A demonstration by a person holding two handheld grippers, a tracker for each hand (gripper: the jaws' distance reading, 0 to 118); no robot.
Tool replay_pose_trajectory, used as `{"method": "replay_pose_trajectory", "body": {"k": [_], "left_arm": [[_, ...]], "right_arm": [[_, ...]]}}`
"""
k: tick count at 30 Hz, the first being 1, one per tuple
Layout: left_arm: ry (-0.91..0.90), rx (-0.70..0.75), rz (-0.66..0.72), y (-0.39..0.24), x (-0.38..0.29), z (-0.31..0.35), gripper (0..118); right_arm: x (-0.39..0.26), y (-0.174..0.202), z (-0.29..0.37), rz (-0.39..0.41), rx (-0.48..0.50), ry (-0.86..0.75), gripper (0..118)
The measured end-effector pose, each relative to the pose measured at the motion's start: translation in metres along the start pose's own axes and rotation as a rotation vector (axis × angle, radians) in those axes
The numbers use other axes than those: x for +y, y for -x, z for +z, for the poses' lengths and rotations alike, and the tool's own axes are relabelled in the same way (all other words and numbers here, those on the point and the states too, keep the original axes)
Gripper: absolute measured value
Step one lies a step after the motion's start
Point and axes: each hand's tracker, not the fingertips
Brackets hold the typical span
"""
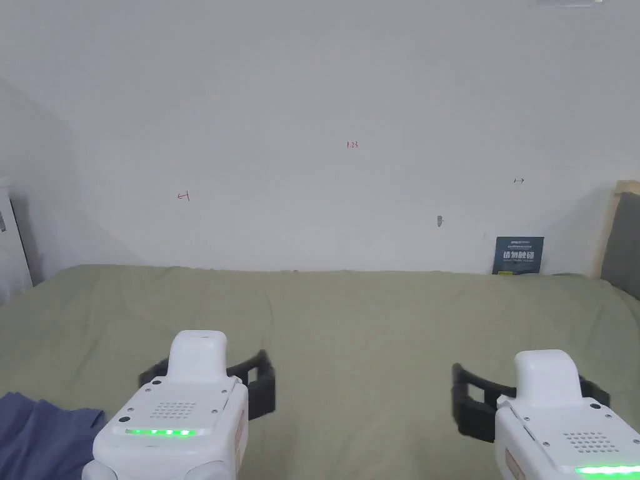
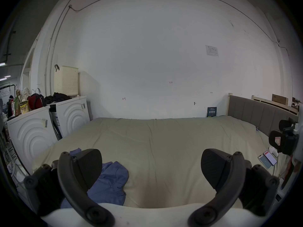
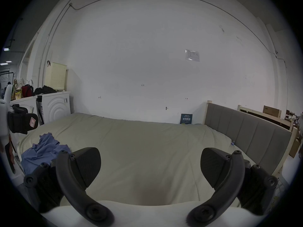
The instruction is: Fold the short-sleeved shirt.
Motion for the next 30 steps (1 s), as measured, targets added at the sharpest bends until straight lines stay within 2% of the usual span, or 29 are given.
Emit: {"method": "replay_pose_trajectory", "body": {"k": [1, 2, 5, 16, 19, 22, 30], "left_arm": [[0.011, -0.006, 0.004, 0.001, 0.000, -0.001, 16], [0.069, -0.012, 0.040, 0.001, -0.001, -0.007, 0], [0.055, -0.038, 0.078, 0.003, -0.008, -0.009, 0], [0.060, -0.035, 0.052, 0.005, -0.009, -0.009, 0], [0.071, -0.012, 0.053, 0.015, -0.011, -0.008, 0], [0.082, 0.034, 0.049, 0.034, -0.010, -0.001, 0], [0.094, 0.272, 0.073, 0.119, -0.010, 0.045, 0]], "right_arm": [[-0.001, 0.001, 0.001, 0.002, -0.032, -0.025, 30], [-0.003, 0.002, -0.001, 0.009, -0.093, -0.014, 0], [0.000, -0.009, 0.001, -0.049, -0.044, 0.002, 0], [-0.001, -0.015, -0.002, -0.021, -0.081, 0.027, 0], [-0.002, -0.008, -0.008, -0.015, -0.065, 0.045, 0], [0.000, 0.011, -0.014, -0.009, -0.020, 0.052, 0], [0.012, 0.118, -0.035, -0.009, 0.291, 0.033, 0]]}}
